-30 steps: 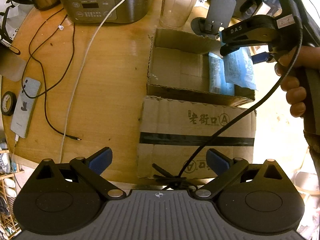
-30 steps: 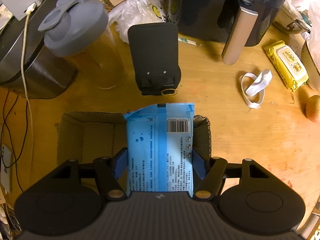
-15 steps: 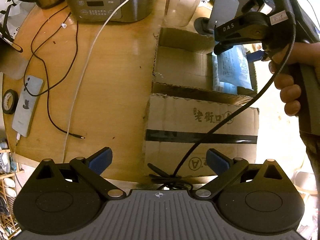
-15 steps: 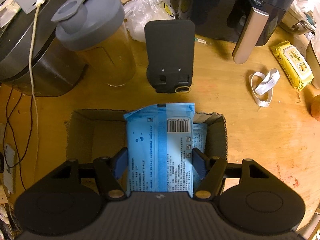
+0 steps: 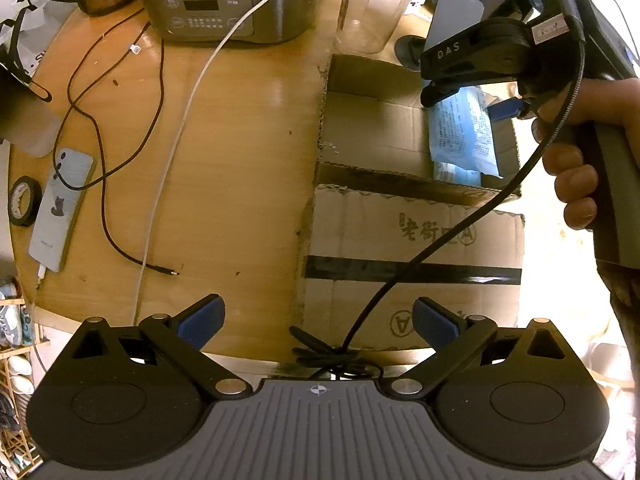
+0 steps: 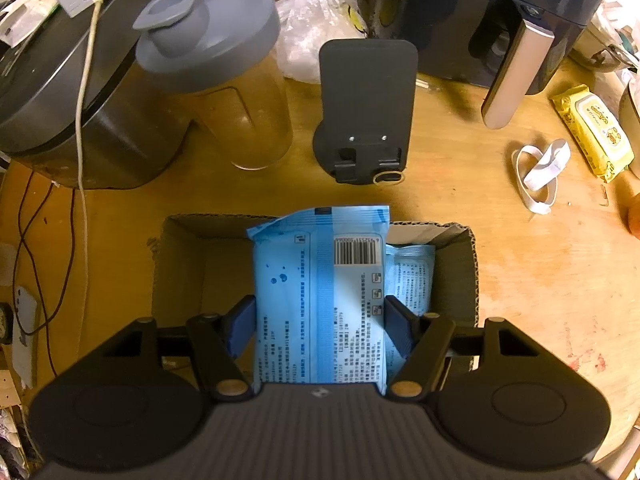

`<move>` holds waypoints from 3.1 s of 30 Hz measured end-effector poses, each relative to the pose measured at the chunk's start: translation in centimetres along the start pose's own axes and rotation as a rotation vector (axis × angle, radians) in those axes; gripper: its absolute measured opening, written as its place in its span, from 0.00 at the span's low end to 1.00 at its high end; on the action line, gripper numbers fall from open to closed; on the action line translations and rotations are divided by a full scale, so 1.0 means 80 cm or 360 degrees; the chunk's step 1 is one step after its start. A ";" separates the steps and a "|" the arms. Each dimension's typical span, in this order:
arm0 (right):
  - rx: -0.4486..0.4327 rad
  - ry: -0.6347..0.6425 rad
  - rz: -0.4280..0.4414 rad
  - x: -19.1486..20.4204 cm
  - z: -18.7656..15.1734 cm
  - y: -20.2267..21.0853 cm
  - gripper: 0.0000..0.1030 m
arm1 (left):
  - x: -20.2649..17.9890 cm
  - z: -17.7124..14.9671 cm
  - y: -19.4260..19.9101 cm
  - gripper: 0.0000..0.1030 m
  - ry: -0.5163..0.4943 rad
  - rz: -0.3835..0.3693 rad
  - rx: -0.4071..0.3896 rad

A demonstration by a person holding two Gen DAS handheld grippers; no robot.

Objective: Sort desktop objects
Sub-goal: 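Lower the second packet into the box beside the first packet, then open the right gripper to release the second packet inside the box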

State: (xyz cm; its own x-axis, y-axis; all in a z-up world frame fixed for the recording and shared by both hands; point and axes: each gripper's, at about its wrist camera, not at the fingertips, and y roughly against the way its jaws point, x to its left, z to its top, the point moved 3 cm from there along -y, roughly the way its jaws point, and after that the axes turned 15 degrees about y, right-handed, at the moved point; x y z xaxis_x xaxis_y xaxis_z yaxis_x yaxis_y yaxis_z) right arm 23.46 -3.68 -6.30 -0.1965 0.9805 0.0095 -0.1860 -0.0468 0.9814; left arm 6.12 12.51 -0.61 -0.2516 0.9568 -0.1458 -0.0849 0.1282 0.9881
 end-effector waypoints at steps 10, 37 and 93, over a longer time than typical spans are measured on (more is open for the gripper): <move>0.0001 0.0013 0.0014 0.013 0.000 -0.003 0.64 | 0.008 0.000 0.001 1.00 0.0013 0.0002 0.0003; -0.0002 0.0009 0.0034 0.052 0.009 -0.019 0.64 | 0.031 0.002 0.002 1.00 0.0036 0.0017 0.0010; 0.0056 0.0054 -0.0039 0.073 0.023 -0.089 1.00 | 0.043 0.002 0.000 1.00 0.0080 0.0019 0.0027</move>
State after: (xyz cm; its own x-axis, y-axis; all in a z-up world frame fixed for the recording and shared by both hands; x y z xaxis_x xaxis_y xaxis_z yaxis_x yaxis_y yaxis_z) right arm 25.38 2.73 -12.93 -0.2252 0.9741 -0.0203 -0.1575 -0.0158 0.9874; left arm 5.43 15.86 -1.14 -0.3008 0.9440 -0.1356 -0.0653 0.1214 0.9904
